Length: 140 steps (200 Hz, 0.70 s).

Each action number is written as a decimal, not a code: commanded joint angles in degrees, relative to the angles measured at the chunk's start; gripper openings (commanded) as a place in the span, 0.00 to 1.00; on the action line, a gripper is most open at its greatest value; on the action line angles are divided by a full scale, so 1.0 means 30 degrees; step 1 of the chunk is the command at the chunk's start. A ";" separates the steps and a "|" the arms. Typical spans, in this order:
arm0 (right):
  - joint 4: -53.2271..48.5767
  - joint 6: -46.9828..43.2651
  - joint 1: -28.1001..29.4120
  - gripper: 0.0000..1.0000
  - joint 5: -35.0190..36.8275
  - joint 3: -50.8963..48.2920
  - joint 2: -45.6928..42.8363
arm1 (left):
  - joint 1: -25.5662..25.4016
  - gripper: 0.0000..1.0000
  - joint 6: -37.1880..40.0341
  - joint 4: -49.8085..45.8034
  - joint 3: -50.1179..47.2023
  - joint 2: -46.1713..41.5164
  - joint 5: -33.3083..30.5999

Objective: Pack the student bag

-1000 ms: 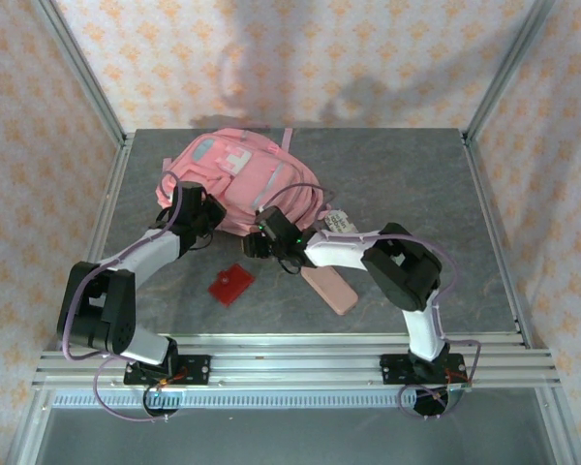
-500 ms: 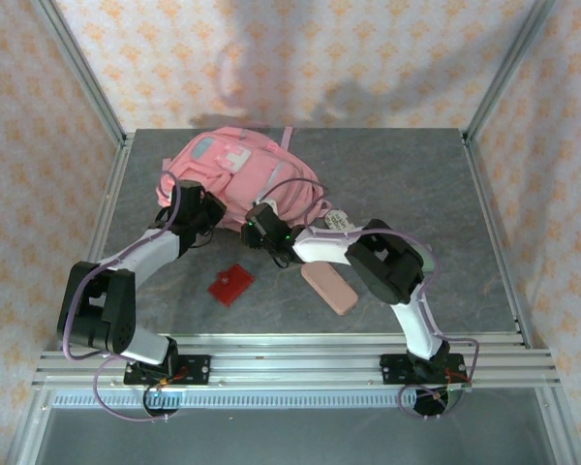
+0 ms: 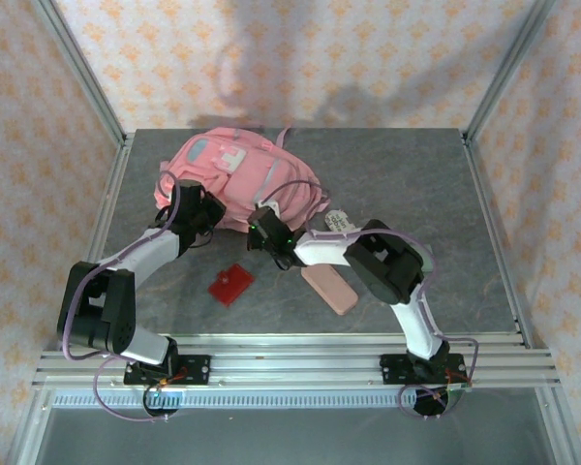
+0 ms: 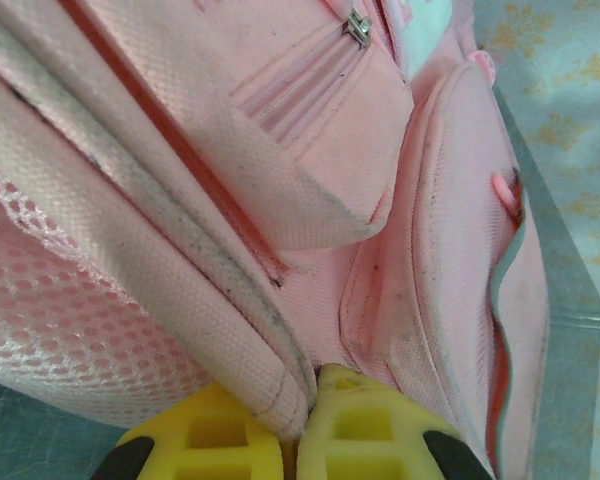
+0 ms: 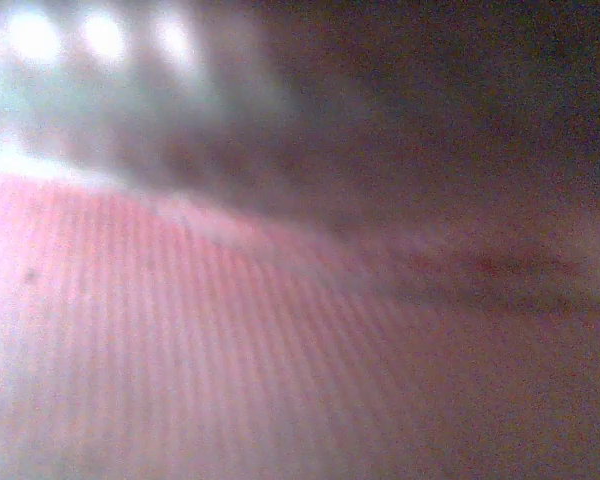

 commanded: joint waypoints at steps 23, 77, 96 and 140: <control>-0.1832 -0.0090 -0.1481 0.00 -0.0538 -0.3067 -0.2136 | 0.0334 0.00 0.2056 -0.0445 0.1126 -0.0251 -0.0700; -0.3047 -0.0850 -0.2498 0.00 0.0733 -0.4814 -0.3862 | 0.0510 0.00 0.3127 -0.1139 0.1334 0.0149 -0.1869; -0.3375 -0.1516 -0.2503 0.00 0.0337 -0.4610 -0.4274 | 0.0540 0.00 0.3770 -0.1523 0.2104 0.0736 -0.2338; -0.5037 -0.3371 -0.1351 0.00 -0.1955 -0.2826 -0.4150 | 0.0569 0.00 0.5439 -0.2321 0.5461 0.2775 -0.3183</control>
